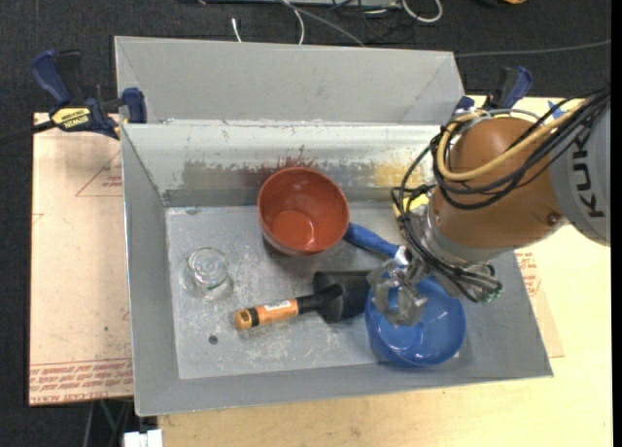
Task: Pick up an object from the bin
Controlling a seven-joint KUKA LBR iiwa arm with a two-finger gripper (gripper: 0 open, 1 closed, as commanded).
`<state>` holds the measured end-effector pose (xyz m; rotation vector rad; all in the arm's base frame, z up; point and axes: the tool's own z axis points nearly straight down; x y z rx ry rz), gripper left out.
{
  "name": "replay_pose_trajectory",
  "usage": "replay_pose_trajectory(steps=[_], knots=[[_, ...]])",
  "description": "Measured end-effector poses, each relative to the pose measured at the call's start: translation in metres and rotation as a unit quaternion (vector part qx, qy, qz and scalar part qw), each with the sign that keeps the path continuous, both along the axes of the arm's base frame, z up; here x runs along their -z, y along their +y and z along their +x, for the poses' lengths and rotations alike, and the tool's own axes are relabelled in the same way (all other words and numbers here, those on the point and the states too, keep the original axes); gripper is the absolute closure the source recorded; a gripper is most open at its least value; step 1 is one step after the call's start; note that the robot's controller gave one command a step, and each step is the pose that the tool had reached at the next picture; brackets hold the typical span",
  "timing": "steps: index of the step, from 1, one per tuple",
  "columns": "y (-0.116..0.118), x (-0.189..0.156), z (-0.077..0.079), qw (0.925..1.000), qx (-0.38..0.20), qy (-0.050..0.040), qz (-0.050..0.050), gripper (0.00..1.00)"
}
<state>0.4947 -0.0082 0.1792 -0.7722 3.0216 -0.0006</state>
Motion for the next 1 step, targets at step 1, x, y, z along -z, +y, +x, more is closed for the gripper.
replay_pose_trajectory(steps=[1], knots=[[0.0000,0.0000,0.0000,1.0000,0.000,0.0000,0.000,1.00]])
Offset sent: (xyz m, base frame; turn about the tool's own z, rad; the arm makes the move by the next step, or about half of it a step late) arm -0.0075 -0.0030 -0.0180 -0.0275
